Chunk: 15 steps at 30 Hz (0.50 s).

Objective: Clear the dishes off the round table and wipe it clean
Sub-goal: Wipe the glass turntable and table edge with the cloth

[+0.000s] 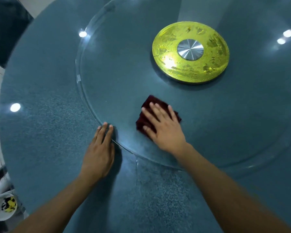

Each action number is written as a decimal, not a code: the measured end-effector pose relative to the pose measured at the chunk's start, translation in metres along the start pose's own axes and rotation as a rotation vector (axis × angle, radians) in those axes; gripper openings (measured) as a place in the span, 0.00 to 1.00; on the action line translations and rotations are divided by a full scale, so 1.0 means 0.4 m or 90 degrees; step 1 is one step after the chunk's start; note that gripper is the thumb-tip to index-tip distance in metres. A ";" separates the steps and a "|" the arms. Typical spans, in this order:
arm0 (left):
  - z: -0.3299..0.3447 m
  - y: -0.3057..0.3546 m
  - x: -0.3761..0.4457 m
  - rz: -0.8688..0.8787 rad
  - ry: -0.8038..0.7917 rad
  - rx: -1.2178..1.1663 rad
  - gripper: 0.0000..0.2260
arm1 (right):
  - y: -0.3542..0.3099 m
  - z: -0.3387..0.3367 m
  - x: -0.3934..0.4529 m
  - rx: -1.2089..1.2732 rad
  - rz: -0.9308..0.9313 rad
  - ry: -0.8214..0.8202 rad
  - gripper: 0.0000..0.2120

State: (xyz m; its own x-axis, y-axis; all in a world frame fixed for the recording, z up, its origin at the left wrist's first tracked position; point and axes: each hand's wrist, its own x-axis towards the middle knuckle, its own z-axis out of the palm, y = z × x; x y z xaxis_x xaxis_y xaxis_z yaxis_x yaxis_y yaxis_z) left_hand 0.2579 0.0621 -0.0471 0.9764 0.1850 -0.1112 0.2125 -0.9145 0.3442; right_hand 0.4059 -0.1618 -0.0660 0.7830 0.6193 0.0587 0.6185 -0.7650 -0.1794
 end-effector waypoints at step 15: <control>0.033 -0.028 -0.003 0.056 0.078 -0.063 0.25 | -0.132 0.036 0.083 0.010 0.057 0.053 0.30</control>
State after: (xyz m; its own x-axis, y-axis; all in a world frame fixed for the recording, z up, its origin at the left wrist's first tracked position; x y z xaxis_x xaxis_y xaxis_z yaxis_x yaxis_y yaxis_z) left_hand 0.2539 0.0674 -0.0631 0.9876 0.1532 0.0357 0.1222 -0.8902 0.4389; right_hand 0.3981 -0.0984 -0.0688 0.8384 0.5309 0.1233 0.5450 -0.8137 -0.2024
